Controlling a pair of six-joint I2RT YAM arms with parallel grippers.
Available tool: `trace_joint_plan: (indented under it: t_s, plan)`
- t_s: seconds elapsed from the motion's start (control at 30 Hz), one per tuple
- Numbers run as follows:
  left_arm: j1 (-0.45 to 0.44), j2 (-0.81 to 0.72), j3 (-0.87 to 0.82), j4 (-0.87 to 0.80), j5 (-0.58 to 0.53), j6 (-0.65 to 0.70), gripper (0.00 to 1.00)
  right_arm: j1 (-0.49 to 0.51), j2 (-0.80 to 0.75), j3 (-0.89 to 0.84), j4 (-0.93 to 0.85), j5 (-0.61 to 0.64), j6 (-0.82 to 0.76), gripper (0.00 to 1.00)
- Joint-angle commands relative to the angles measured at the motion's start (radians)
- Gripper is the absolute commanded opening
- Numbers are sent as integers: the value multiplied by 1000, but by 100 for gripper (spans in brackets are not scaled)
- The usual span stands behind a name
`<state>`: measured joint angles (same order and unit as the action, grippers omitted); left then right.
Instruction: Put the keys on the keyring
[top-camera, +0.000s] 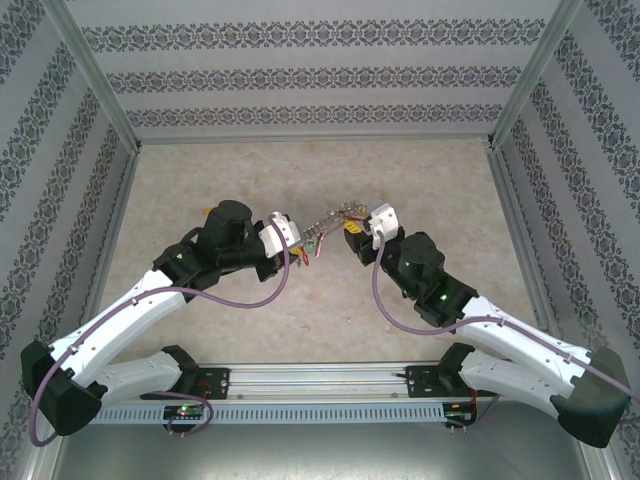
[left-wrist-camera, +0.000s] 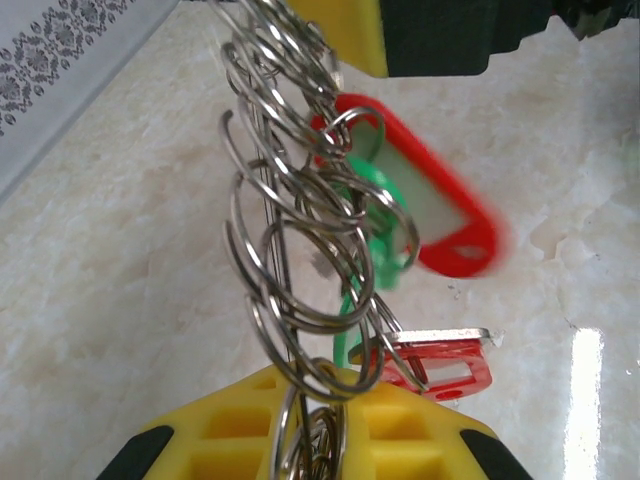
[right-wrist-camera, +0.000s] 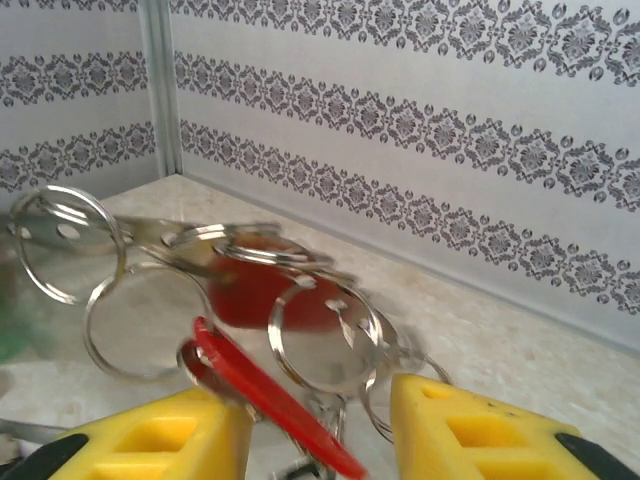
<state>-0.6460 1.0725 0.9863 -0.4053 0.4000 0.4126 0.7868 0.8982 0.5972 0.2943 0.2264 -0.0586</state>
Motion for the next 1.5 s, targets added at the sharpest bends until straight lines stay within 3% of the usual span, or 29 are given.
trace_joint_plan:
  t_s: [0.0,0.1,0.2,0.33,0.57,0.83,0.93,1.3,1.47]
  plan:
    - [12,-26,21,8,21,10,0,-17,-70,-29,-10,-60,-41,43]
    - [14,-23,26,6,18,0,0,-18,-114,-35,-17,-215,-140,42]
    - [15,-22,28,3,15,0,0,2,-112,2,-47,-252,-234,41]
    - [15,-21,30,-6,3,4,0,35,-53,98,-83,-263,-367,34]
    - [15,-21,39,-10,-2,-6,0,111,59,202,-134,-227,-571,36]
    - [15,-25,40,-10,-1,-12,0,121,72,200,-151,-229,-604,31]
    - [16,-25,38,-10,5,-11,0,126,96,215,-147,-165,-598,22]
    - [15,-16,34,16,15,-53,0,150,132,217,-127,-153,-634,24]
    - [15,-5,34,9,28,-50,0,170,168,242,-134,-26,-679,21]
